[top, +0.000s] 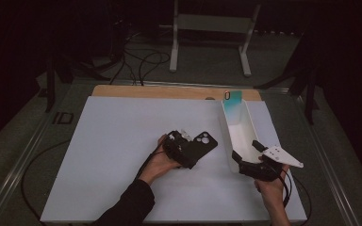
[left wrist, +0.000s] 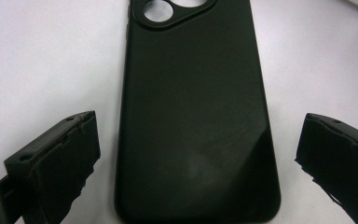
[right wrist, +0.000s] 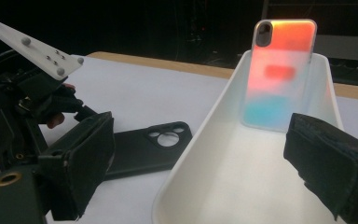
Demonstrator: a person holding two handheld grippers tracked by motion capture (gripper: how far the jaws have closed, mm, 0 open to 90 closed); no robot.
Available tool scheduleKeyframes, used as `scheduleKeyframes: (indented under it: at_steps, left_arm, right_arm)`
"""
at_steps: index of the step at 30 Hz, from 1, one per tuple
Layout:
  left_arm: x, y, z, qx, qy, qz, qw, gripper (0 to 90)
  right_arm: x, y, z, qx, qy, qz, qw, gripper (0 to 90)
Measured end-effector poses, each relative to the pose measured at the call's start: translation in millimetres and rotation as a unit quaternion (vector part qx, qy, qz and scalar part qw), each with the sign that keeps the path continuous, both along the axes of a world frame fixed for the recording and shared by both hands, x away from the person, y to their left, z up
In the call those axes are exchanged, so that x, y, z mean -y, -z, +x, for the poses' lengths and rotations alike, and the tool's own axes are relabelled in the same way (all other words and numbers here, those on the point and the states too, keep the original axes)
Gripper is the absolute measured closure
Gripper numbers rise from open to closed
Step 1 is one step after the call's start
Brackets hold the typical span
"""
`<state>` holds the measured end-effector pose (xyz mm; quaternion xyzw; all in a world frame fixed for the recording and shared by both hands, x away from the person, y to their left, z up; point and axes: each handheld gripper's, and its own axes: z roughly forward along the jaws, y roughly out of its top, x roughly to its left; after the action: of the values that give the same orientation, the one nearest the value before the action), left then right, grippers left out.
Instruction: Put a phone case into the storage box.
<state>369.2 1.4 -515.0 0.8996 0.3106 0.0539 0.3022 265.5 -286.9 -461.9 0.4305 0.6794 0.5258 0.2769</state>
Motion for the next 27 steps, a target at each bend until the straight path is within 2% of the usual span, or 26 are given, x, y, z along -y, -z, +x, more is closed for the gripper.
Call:
scheduleKeyframes:
  at_steps: [5, 9, 12, 15, 16, 27]
  left_arm:
    - [2.4, 5.8, 0.8, -0.007, -0.006, 0.001, 1.0, 0.6]
    - [5.1, 6.2, -1.1, 0.004, -0.014, 0.009, 0.9999, 3.8]
    - [7.1, 6.0, -3.3, 0.017, -0.013, 0.029, 0.9994, 7.2]
    - [6.7, 4.9, -4.1, 0.02, -0.013, 0.031, 0.9992, 8.3]
    - [6.5, 4.9, -4.2, 0.02, -0.012, 0.031, 0.9992, 12.6]
    - [7.4, 2.8, -5.6, 0.023, -0.011, 0.036, 0.999, 16.8]
  right_arm:
    - [-0.1, 0.0, 0.0, 0.001, 0.0, -0.001, 1.0, 8.7]
    - [0.3, 0.1, 0.2, 0.001, 0.001, -0.001, 1.0, 8.7]
    - [0.0, 0.4, 0.2, 0.0, 0.001, -0.001, 1.0, 8.7]
    - [0.1, 0.5, 0.3, 0.0, 0.001, -0.001, 1.0, 8.7]
    - [-0.5, 0.2, 0.1, 0.001, 0.0, -0.002, 1.0, 8.7]
    - [-0.7, 0.1, 0.3, 0.001, -0.001, -0.003, 1.0, 8.7]
